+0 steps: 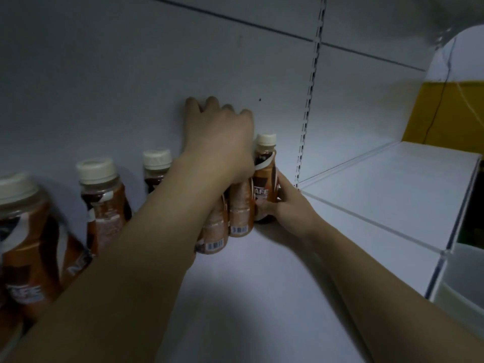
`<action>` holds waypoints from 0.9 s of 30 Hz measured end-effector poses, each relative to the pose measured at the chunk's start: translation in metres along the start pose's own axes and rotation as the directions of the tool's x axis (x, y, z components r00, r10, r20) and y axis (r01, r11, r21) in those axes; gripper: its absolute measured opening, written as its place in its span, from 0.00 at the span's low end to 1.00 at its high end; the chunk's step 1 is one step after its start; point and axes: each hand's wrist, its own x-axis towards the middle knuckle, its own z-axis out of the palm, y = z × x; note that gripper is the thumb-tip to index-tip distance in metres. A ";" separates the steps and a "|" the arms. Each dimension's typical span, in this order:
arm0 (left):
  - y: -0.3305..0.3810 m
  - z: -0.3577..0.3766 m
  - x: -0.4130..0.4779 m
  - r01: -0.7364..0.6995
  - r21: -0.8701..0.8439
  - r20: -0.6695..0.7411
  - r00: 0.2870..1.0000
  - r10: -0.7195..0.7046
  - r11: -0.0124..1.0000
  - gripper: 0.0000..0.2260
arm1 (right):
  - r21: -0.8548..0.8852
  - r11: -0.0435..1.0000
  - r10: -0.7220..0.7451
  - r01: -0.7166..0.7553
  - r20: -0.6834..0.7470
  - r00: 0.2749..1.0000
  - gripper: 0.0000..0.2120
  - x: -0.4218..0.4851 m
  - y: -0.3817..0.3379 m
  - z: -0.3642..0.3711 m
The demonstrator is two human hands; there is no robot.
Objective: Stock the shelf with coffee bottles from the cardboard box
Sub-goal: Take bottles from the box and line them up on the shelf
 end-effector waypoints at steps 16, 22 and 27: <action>0.010 -0.007 -0.041 0.013 -0.101 -0.060 0.998 -0.020 0.995 0.24 | -0.265 0.961 0.038 -0.085 -0.177 0.983 0.49 -0.017 -0.008 0.014; -0.029 -0.039 -0.096 0.017 -0.142 -0.028 0.999 -0.022 0.990 0.25 | -0.468 0.873 -0.007 -0.137 -0.293 0.956 0.57 -0.039 -0.042 0.017; -0.083 -0.067 -0.150 0.119 -0.173 -0.086 0.987 -0.135 0.978 0.25 | -0.527 0.847 -0.225 0.068 -0.240 0.944 0.51 -0.066 -0.072 0.040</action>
